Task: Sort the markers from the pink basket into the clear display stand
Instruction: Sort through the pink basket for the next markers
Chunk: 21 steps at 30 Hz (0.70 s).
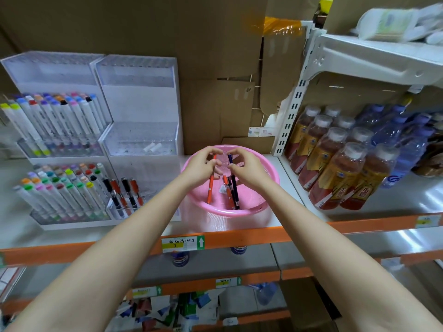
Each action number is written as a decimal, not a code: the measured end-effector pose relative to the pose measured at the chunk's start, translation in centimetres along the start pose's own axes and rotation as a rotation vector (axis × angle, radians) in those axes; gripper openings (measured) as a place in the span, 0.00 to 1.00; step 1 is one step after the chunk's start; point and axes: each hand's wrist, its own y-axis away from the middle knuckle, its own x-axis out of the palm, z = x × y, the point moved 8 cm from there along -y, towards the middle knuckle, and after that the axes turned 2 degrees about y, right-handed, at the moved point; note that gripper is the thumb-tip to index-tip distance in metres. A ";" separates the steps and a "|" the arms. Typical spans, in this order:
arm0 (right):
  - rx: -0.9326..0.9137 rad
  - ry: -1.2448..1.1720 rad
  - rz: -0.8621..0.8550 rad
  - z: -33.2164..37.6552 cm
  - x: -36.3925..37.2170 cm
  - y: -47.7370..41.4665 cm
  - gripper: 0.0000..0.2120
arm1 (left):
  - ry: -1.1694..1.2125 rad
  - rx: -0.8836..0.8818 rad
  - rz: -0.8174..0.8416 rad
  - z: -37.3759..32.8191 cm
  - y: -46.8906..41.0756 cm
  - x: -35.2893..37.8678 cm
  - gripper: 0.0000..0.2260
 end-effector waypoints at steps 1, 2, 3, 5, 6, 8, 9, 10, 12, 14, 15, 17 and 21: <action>-0.021 0.003 -0.005 0.5 0.0 0.1 0.16 | -0.023 0.039 -0.021 -0.6 0.2 -0.5 0.12; -0.038 -0.004 -0.008 1.0 0.0 0.3 0.16 | -0.058 0.085 -0.051 -1.4 0.4 -1.1 0.10; -0.053 -0.025 -0.009 1.5 0.0 0.4 0.15 | -0.085 0.131 -0.081 -2.1 0.7 -1.7 0.09; -0.089 -0.069 -0.028 2.8 -0.3 0.7 0.15 | -0.083 0.191 -0.130 -3.5 1.4 -3.1 0.08; -0.114 -0.074 -0.050 3.6 -0.5 0.9 0.14 | -0.052 0.213 -0.143 -4.2 1.9 -3.7 0.07; -0.162 -0.065 -0.103 5.2 -0.8 0.9 0.13 | -0.010 0.270 -0.174 -5.8 2.9 -5.0 0.05; -0.178 -0.060 -0.124 5.9 -0.8 0.9 0.13 | -0.012 0.307 -0.197 -6.5 3.3 -5.7 0.04; -0.187 -0.051 -0.140 6.6 -0.7 1.0 0.13 | -0.013 0.333 -0.217 -7.1 3.9 -6.5 0.03; -0.213 -0.034 -0.162 8.2 -0.2 1.2 0.13 | 0.005 0.347 -0.255 -7.7 4.7 -8.3 0.03; -0.230 -0.042 -0.166 9.6 0.5 1.4 0.12 | 0.015 0.341 -0.287 -7.7 5.5 -10.0 0.04; -0.228 -0.059 -0.171 10.2 0.9 1.5 0.12 | 0.009 0.346 -0.299 -7.8 5.9 -10.8 0.04; -0.232 -0.080 -0.192 11.6 1.5 1.8 0.12 | 0.013 0.351 -0.299 -7.9 6.8 -12.2 0.05; -0.248 -0.105 -0.201 13.9 3.3 2.6 0.12 | -0.009 0.328 -0.282 -6.8 7.8 -14.8 0.07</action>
